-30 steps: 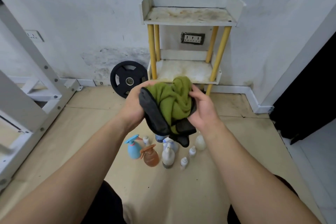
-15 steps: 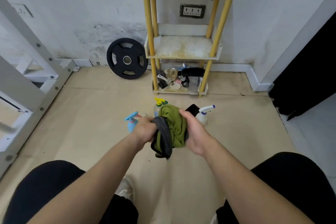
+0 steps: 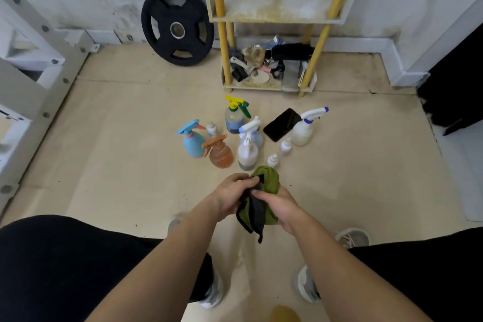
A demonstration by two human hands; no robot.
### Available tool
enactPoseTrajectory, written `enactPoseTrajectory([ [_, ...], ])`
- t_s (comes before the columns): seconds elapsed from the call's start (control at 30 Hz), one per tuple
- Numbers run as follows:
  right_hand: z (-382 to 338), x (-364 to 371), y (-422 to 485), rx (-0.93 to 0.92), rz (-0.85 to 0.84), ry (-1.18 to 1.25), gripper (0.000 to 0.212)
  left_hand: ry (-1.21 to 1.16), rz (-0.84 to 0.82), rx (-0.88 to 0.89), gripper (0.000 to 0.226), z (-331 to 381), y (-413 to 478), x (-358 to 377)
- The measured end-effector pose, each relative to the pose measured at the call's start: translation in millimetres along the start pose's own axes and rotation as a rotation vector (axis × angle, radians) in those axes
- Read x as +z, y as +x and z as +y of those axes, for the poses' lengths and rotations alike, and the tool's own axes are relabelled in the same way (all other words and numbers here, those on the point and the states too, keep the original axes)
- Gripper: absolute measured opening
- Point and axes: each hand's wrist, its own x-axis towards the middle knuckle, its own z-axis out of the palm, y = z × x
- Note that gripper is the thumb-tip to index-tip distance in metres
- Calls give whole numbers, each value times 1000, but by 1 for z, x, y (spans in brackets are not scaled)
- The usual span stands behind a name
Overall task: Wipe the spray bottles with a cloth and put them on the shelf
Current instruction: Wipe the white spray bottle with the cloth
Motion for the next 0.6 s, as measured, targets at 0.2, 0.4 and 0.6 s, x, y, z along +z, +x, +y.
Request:
enactPoseTrajectory([
  [0.2,21,-5,49,-40,120,-192,65,167,273,17,15,-26,62,3],
  [0.4,56,-25,96,109,143,-163,54,366,281,-84,24,-49,109,6],
  [0.6,89,-39,125,200,348,-436,97,288,20,-134,29,-65,141,4],
])
